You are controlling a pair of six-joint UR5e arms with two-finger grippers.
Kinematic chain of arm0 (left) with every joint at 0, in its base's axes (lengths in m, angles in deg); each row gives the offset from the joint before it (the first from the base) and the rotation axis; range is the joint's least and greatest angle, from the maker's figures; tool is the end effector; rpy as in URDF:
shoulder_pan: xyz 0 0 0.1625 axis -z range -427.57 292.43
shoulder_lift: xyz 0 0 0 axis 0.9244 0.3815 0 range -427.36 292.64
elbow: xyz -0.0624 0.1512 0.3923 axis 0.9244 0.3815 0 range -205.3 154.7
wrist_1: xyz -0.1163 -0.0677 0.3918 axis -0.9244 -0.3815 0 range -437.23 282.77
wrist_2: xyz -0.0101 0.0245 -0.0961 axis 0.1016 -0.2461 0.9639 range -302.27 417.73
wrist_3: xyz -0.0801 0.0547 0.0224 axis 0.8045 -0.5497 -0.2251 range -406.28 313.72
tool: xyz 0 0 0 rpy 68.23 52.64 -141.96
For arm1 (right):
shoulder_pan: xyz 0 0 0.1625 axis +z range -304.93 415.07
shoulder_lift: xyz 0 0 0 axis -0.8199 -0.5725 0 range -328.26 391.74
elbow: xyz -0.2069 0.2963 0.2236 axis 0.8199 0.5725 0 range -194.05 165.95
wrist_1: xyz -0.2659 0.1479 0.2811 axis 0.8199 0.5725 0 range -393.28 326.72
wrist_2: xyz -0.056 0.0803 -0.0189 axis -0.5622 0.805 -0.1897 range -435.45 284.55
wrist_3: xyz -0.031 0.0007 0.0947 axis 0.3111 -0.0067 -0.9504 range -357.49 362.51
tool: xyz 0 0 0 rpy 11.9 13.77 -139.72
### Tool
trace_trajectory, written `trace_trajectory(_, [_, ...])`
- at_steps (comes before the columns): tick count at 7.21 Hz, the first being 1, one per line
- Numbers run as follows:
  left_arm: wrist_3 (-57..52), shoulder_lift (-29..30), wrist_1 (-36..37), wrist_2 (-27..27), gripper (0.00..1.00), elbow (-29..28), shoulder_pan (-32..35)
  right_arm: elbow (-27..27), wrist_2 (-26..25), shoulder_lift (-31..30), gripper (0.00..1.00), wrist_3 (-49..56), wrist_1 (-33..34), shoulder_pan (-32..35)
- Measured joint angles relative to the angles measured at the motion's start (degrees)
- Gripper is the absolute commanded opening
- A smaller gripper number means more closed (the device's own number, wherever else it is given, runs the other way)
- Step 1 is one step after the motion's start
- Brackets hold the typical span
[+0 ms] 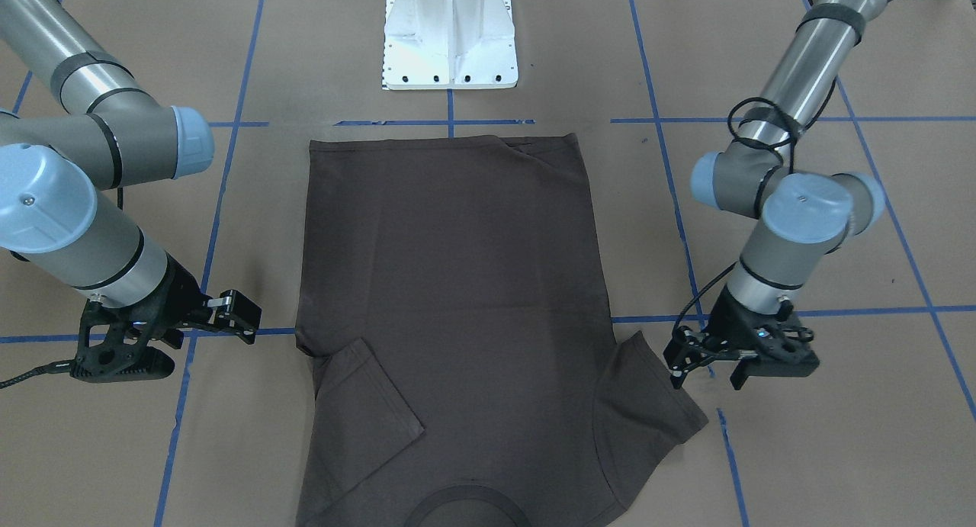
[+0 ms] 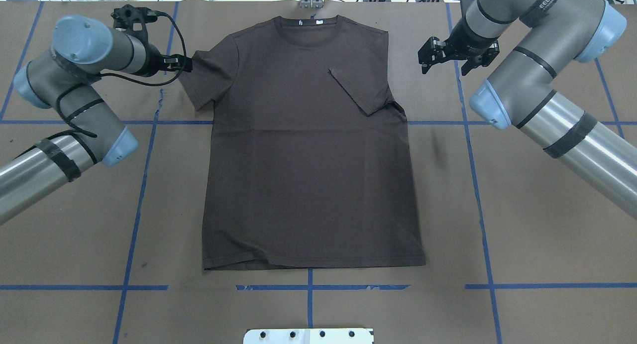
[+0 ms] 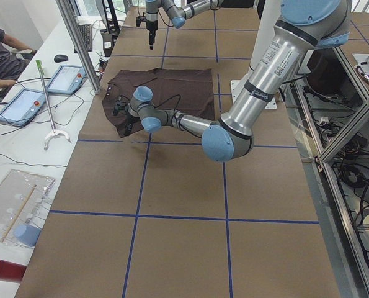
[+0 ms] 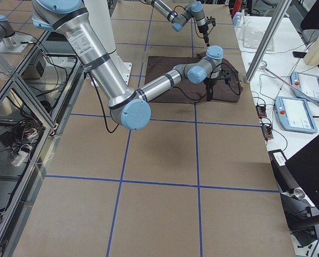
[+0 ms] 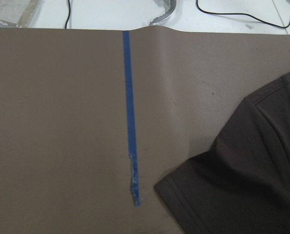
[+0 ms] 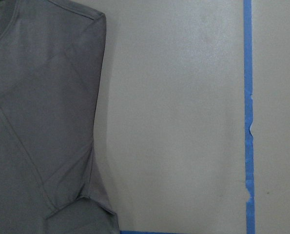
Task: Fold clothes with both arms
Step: 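Grasp the other sleeve with the left gripper and fold it inward onto the body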
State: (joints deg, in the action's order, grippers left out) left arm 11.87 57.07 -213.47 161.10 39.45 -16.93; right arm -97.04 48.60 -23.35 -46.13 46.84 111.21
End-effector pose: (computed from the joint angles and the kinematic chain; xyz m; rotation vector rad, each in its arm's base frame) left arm 0.3992 -0.6606 0.4233 0.4739 0.8666 -0.1881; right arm -0.3364 -0.6403 0.3316 0.1033 -0.8508 0.0460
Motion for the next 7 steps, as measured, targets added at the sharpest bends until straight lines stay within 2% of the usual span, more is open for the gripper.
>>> trace_trajectory(2, [0.9, 3.8, -0.6, -3.5, 0.95, -5.6, -1.0, 0.6, -0.2, 0.4, 1.00, -0.5, -0.1, -0.1])
trace_trajectory(4, [0.8, 5.1, -2.3, -5.4, 0.91, -9.4, -1.1, 1.6, -0.2, 0.7, 1.00, -0.6, -0.3, -0.3])
trace_trajectory(7, [0.4, 5.3, -2.9, -6.8, 0.76, -11.3, -1.2, 2.7, -0.2, 1.3, 1.00, -0.6, -0.4, -0.3])
